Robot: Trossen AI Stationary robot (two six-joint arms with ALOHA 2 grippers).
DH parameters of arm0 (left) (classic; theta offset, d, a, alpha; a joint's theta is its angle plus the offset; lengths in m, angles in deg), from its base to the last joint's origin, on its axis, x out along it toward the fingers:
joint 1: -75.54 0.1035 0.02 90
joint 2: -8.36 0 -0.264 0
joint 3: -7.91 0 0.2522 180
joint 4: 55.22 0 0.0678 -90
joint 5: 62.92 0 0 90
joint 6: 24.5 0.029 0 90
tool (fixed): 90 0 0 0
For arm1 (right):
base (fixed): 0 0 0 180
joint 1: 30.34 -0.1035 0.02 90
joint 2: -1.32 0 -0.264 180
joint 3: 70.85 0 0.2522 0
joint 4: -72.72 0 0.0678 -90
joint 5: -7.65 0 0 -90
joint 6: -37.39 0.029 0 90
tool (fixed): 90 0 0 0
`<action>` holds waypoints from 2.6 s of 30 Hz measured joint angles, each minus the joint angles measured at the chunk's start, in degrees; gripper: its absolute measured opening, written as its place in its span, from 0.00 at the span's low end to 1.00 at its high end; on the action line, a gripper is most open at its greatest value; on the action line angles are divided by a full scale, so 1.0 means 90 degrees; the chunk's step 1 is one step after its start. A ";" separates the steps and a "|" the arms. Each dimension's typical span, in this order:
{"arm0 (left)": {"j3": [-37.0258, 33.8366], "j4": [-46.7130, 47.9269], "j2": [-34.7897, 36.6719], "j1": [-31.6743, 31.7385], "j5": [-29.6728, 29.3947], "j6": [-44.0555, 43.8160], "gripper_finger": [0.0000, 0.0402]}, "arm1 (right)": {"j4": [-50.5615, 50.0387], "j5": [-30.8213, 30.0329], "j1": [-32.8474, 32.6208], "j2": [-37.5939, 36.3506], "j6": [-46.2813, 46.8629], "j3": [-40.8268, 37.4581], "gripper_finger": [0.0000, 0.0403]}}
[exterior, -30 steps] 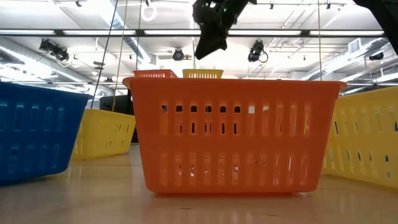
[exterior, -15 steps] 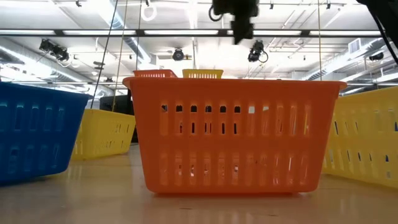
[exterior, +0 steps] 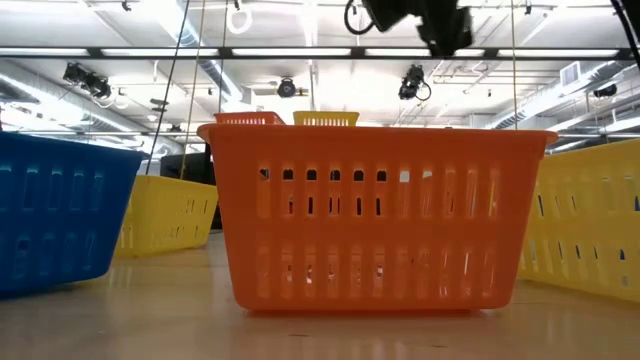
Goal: Stack baskets on shelf by color
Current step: Put the top blue bin on top of the shelf
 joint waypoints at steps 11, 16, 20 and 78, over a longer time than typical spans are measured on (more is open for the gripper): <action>0.0000 0.0661 0.0157 -0.0306 0.0053 -0.0154 0.58 | 0.0027 -0.0438 -0.1409 -0.0177 0.2757 -0.1291 0.31; 0.0000 0.1073 0.0157 -0.0416 0.0053 -0.0349 0.58 | 0.0339 -0.0711 -0.1946 -0.0293 0.4144 -0.1687 0.31; 0.0000 0.1117 0.0155 -0.0532 0.0056 -0.0461 0.58 | 0.0692 -0.0824 -0.2217 -0.0303 0.5029 -0.1991 0.32; 0.0000 0.1284 0.0133 -0.0964 -0.0141 -0.0653 0.58 | 0.4271 -0.1177 -0.3704 -0.2727 0.2875 -0.6404 0.48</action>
